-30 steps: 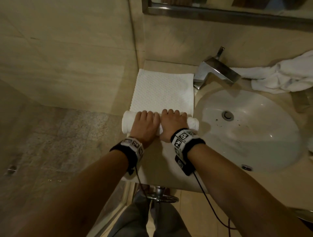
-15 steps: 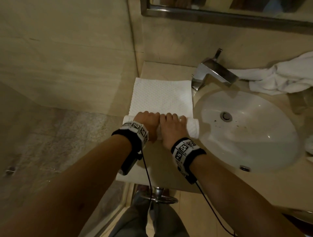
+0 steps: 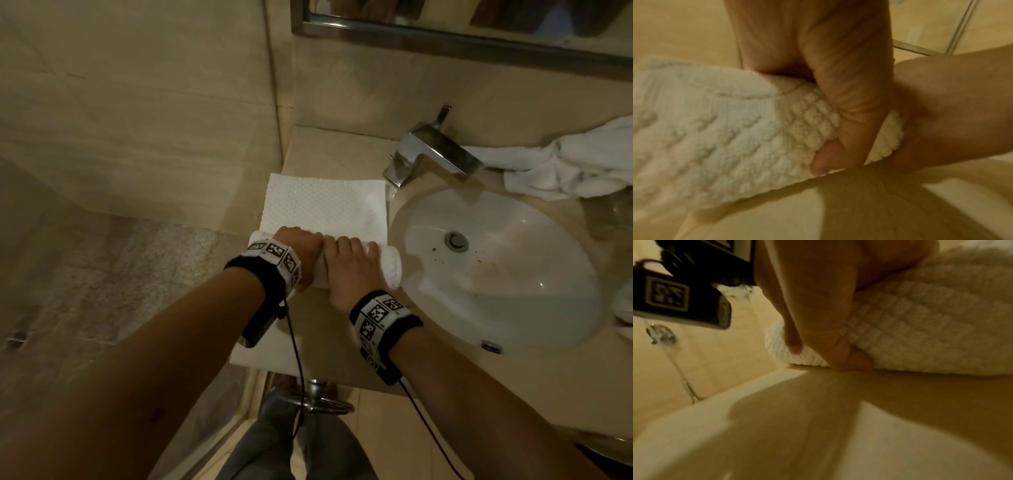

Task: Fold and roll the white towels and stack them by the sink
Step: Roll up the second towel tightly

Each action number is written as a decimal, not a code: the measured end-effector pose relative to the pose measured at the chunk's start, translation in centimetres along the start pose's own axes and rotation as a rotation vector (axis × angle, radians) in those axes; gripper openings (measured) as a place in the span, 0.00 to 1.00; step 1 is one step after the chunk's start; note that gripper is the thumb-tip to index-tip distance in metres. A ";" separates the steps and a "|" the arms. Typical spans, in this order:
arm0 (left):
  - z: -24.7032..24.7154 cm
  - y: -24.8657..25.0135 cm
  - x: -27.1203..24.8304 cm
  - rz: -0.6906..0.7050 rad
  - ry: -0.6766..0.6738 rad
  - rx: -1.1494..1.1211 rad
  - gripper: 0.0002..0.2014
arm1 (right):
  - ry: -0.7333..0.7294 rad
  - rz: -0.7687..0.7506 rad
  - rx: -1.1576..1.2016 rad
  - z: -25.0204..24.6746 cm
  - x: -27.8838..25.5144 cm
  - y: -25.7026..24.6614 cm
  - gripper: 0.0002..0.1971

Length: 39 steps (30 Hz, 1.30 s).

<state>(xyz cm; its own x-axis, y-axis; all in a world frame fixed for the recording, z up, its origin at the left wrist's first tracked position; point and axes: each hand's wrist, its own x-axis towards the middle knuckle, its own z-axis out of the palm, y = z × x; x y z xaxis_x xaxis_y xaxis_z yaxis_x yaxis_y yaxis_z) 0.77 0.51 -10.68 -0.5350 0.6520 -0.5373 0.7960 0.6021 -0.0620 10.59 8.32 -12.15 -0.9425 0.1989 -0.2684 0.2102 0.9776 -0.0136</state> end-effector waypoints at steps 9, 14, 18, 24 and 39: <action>1.6 0.9 -1.1 -0.062 0.266 0.035 0.26 | -0.125 0.060 0.078 -2.4 3.1 0.0 0.28; -0.1 0.1 0.2 -0.012 0.050 -0.020 0.29 | 0.070 0.001 -0.022 -0.1 -0.5 -0.4 0.34; 0.0 0.3 -0.2 -0.025 -0.034 -0.085 0.28 | -0.004 -0.037 -0.010 -0.7 0.2 0.4 0.34; 0.9 0.9 -1.7 -0.045 0.296 0.073 0.33 | -0.156 0.002 0.048 -2.3 3.1 1.0 0.37; -1.2 0.3 0.9 -0.078 0.138 -0.002 0.37 | -0.017 0.002 -0.016 -1.8 3.2 1.2 0.37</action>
<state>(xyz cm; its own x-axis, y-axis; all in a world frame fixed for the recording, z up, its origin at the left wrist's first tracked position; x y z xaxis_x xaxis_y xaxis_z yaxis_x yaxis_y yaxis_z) 0.17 1.83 -10.21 -0.6295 0.6601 -0.4100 0.7498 0.6544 -0.0976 7.39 10.29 -11.27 -0.9374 0.1999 -0.2852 0.2080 0.9781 0.0019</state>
